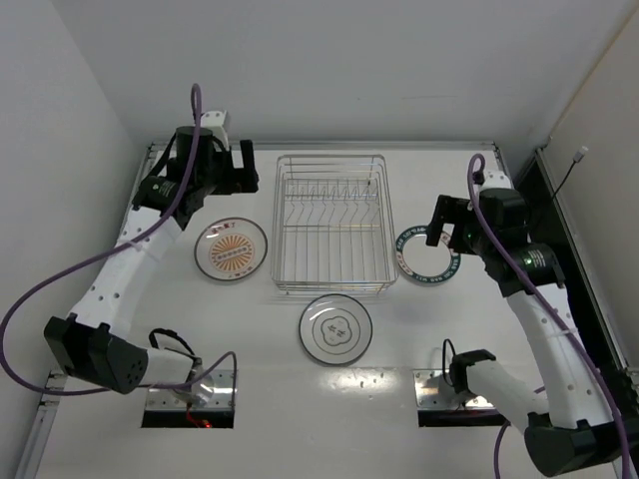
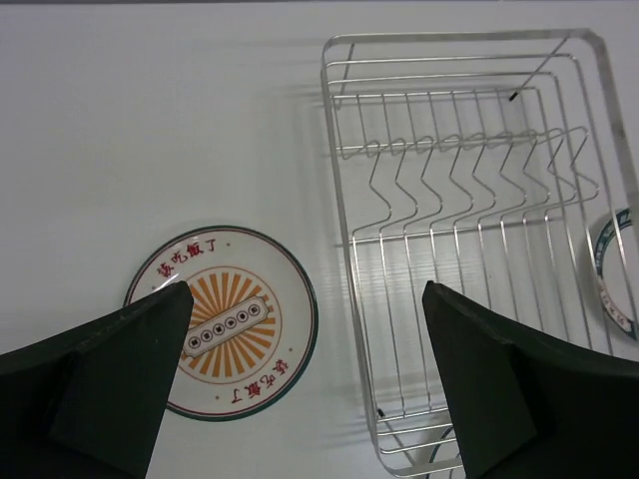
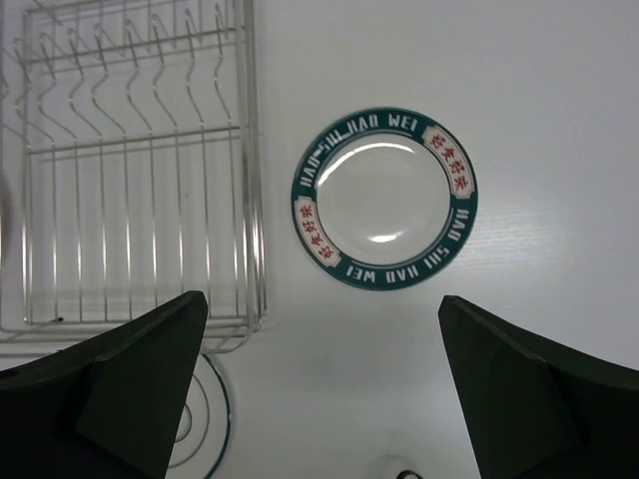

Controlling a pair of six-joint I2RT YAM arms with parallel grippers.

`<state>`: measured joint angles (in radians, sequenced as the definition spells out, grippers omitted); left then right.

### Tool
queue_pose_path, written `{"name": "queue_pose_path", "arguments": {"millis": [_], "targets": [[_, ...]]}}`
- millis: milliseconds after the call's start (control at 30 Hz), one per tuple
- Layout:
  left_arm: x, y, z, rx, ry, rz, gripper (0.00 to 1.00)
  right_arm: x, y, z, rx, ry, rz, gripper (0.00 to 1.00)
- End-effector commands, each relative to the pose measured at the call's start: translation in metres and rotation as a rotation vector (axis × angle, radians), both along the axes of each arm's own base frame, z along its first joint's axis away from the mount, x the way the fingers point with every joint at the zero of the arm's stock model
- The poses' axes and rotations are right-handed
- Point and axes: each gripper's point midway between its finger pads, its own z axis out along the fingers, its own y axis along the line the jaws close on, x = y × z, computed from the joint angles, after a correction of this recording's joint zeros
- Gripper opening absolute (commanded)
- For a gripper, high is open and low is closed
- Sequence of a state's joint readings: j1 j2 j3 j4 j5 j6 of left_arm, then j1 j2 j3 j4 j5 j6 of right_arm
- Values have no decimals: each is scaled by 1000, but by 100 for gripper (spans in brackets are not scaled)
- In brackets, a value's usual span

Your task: Load the plates into the dish rack

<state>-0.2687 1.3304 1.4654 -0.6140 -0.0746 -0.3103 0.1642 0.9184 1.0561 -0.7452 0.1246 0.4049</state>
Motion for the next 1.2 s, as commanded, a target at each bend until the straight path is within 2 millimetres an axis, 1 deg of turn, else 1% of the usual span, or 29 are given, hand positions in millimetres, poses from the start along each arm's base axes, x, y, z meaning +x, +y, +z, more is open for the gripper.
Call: {"name": "queue_pose_path", "arguments": {"millis": [0, 67, 100, 133, 167, 200, 233, 300, 333, 367, 400, 433, 467, 500, 533, 567, 600, 667, 700, 733, 767, 800, 833, 867, 933, 967, 1000, 1067, 1167], "targets": [[-20, 12, -33, 60, 117, 28, 100, -8, -16, -2, -46, 66, -85, 100], [-21, 19, -54, 79, 117, 58, 100, -9, -25, -5, -72, 81, -129, 100], [-33, 21, -87, 83, 169, 65, 100, -7, -27, -8, -82, 91, -138, 100], [-41, 26, -80, 56, 128, 99, 100, -8, -34, -13, -94, 102, -180, 100], [-41, 27, -76, 41, 83, 99, 100, -8, -36, -22, -90, 125, -203, 100], [-55, 25, -81, 42, 64, 71, 100, -4, -42, -23, -89, 126, -228, 100], [-56, 27, -91, 51, 78, 79, 100, -2, -39, -29, -75, 137, -229, 100], [-70, 39, -76, 59, 3, 125, 100, 6, -40, -36, -39, 149, -238, 100], [-77, 40, -81, 64, -5, 128, 100, 15, -41, -43, -11, 167, -239, 100], [-86, 40, -67, 41, -65, 118, 100, 20, -43, -48, 12, 180, -248, 100], [-90, 38, -62, 27, -100, 110, 100, 24, -42, -54, 46, 199, -249, 100], [-96, 31, -65, 31, -113, 75, 100, 30, -45, -58, 67, 206, -254, 100], [-101, 28, -58, 31, -137, 55, 100, 36, -57, -69, 94, 239, -288, 100], [-104, 29, -53, 29, -165, 62, 100, 41, -53, -71, 139, 242, -246, 100], [-105, 27, -53, 35, -167, 60, 100, 48, -57, -71, 159, 223, -250, 100], [-107, 22, -53, 29, -168, 50, 100, 51, -71, -73, 181, 220, -285, 100], [-108, 22, -55, 33, -159, 49, 100, 55, -71, -84, 219, 247, -259, 100], [-102, 21, -71, 56, -104, 71, 100, 63, -77, -95, 315, 255, -220, 100], [-99, 19, -74, 63, -90, 71, 100, 65, -79, -104, 350, 276, -202, 100], [-96, 18, -80, 73, -70, 70, 100, 65, -80, -129, 406, 346, -202, 100], [-92, 16, -84, 90, -37, 68, 100, 70, -74, -134, 479, 339, -156, 96], [-92, 16, -90, 93, -16, 71, 100, 70, -82, -143, 519, 343, -167, 94], [-93, 18, -92, 102, -8, 79, 100, 66, -81, -156, 556, 361, -165, 94], [-93, 20, -92, 107, -10, 88, 100, 73, -82, -161, 587, 333, -139, 93], [-94, 24, -85, 95, -32, 112, 100, 72, -89, -169, 612, 323, -152, 93], [-95, 29, -80, 97, -50, 133, 100, 73, -86, -172, 630, 327, -138, 93], [-97, 31, -76, 95, -64, 143, 100, 71, -91, -184, 639, 359, -149, 94], [-100, 38, -65, 79, -102, 179, 100, 66, -91, -195, 661, 397, -156, 94], [-103, 40, -64, 75, -110, 179, 100, 65, -91, -207, 716, 412, -157, 94]]}}
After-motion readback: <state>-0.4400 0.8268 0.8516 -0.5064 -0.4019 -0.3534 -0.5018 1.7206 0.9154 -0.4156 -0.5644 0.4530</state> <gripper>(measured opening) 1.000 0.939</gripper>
